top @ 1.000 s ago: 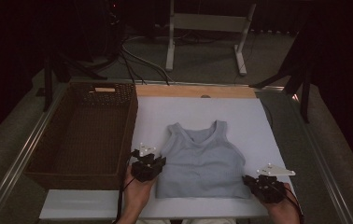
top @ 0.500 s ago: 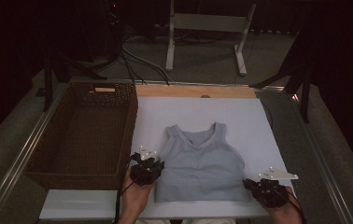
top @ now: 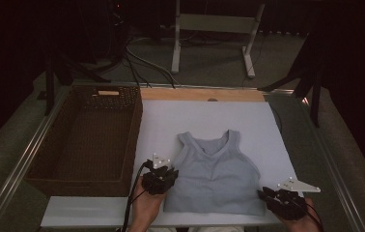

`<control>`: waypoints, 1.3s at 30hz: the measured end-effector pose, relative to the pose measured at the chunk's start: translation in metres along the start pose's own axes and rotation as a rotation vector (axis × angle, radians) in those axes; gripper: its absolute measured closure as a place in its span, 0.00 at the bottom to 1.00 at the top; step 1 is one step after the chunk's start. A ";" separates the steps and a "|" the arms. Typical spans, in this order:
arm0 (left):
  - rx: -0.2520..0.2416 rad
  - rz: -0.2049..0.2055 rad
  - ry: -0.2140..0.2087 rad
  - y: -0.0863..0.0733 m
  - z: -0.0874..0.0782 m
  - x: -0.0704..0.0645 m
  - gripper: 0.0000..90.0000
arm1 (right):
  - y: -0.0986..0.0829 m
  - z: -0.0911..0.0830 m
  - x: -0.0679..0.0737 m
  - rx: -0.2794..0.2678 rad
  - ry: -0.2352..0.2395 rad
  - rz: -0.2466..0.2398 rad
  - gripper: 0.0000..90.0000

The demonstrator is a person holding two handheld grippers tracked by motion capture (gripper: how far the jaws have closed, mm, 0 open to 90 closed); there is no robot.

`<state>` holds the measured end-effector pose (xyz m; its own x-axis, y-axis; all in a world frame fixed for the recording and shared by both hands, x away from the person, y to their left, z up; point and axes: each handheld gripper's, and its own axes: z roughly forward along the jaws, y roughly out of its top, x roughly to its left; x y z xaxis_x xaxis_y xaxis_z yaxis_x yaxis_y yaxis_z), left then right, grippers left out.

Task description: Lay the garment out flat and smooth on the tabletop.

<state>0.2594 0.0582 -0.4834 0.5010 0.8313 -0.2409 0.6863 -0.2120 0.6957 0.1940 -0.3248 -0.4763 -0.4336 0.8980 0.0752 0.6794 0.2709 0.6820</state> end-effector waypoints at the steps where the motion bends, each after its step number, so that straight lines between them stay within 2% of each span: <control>1: -0.003 0.000 0.001 0.000 0.000 0.000 0.92 | 0.002 0.001 0.000 -0.015 0.004 0.002 0.71; 4: -0.014 0.001 -0.007 0.000 0.000 0.001 0.88 | 0.008 0.002 0.000 -0.050 0.016 -0.004 0.56; 8: -0.027 0.003 -0.015 -0.001 -0.001 0.002 0.80 | 0.015 0.005 0.000 -0.088 0.033 -0.009 0.43; 14: -0.063 -0.006 -0.048 0.001 -0.005 0.005 0.70 | 0.023 0.009 -0.002 -0.133 0.029 0.007 0.27; 18: -0.085 0.000 -0.065 0.003 -0.007 0.006 0.64 | 0.027 0.011 -0.004 -0.165 0.041 0.023 0.22; 25: -0.107 0.010 -0.076 0.004 -0.008 0.004 0.47 | 0.032 0.015 -0.007 -0.199 0.050 0.035 0.16; 28: -0.120 0.013 -0.090 0.003 -0.008 0.003 0.44 | 0.037 0.018 -0.010 -0.225 0.054 0.043 0.13; 36: -0.136 0.016 -0.088 0.002 -0.009 0.002 0.29 | 0.045 0.022 -0.015 -0.259 0.041 0.054 0.11; 39: -0.146 0.009 -0.080 0.000 -0.010 0.004 0.26 | 0.046 0.025 -0.017 -0.267 0.015 0.058 0.11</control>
<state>0.2565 0.0662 -0.4776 0.5510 0.7848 -0.2838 0.6011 -0.1374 0.7873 0.2477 -0.3190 -0.4642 -0.4084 0.9037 0.1290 0.5241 0.1165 0.8436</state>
